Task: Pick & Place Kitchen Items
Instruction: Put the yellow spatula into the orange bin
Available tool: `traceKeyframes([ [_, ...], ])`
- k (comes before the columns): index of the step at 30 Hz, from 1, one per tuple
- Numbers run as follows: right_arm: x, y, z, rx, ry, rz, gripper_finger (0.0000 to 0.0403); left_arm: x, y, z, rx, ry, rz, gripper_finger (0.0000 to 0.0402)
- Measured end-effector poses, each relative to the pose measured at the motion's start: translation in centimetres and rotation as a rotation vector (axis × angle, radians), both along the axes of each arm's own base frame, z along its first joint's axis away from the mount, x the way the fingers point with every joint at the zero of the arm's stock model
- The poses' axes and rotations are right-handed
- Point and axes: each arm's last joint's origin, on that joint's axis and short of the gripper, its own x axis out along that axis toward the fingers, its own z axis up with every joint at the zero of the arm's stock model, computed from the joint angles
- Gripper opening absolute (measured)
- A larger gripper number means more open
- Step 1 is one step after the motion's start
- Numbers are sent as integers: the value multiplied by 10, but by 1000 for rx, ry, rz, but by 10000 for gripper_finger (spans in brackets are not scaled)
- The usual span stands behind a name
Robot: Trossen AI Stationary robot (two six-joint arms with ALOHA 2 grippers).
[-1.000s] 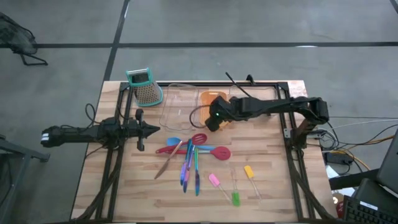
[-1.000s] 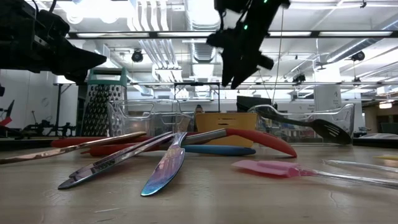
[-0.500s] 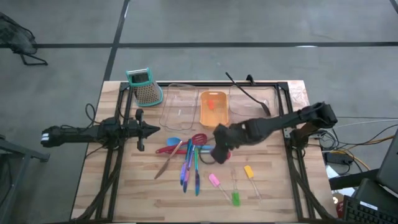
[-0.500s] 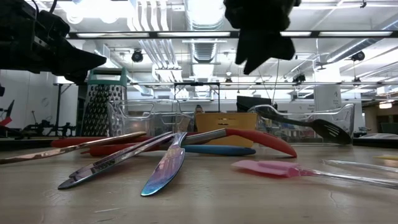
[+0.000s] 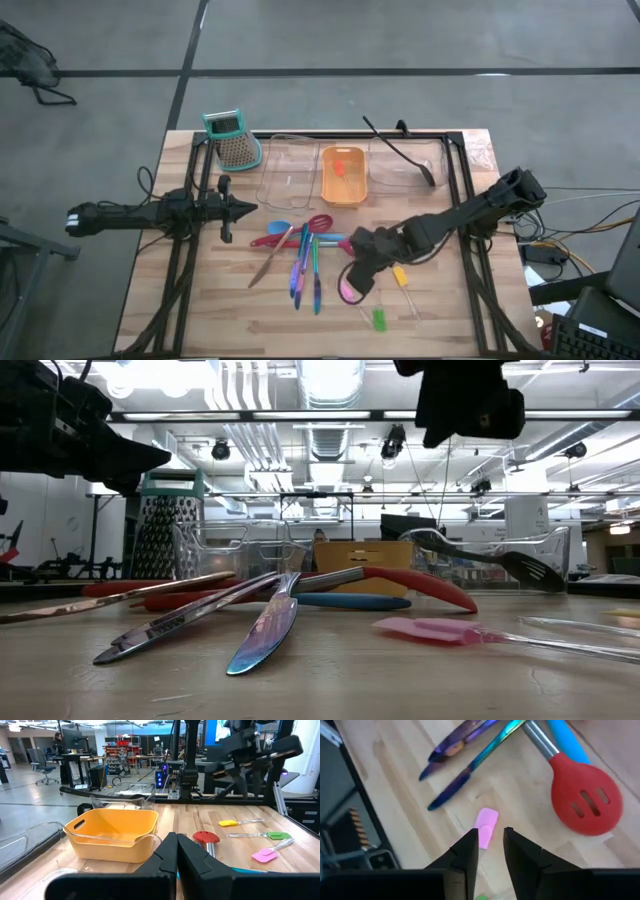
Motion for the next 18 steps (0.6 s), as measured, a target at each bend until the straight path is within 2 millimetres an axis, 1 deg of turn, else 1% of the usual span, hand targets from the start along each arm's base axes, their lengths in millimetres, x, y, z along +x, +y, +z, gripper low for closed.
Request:
traceKeyframes([
  [3, -4, 6, -6, 28, 27, -2, 73, 0, 0, 0, 0, 0, 0, 5],
  [6, -9, 14, -30, 33, 101, -23, 62, 0, 0, 0, 0, 0, 0, 5],
  [9, -12, 17, -58, 67, 208, -135, 53, 0, 0, 0, 0, 1, 0, 5],
  [12, -16, 15, -76, 111, 294, -210, 46, 0, 0, -1, 0, 7, 0, 5],
  [15, -18, 17, -77, 98, 288, -223, 43, 0, 0, -1, -1, 14, 0, 5],
  [18, -19, 23, -67, 47, 243, -217, 49, 0, 0, -2, -1, 20, 1, 5],
])
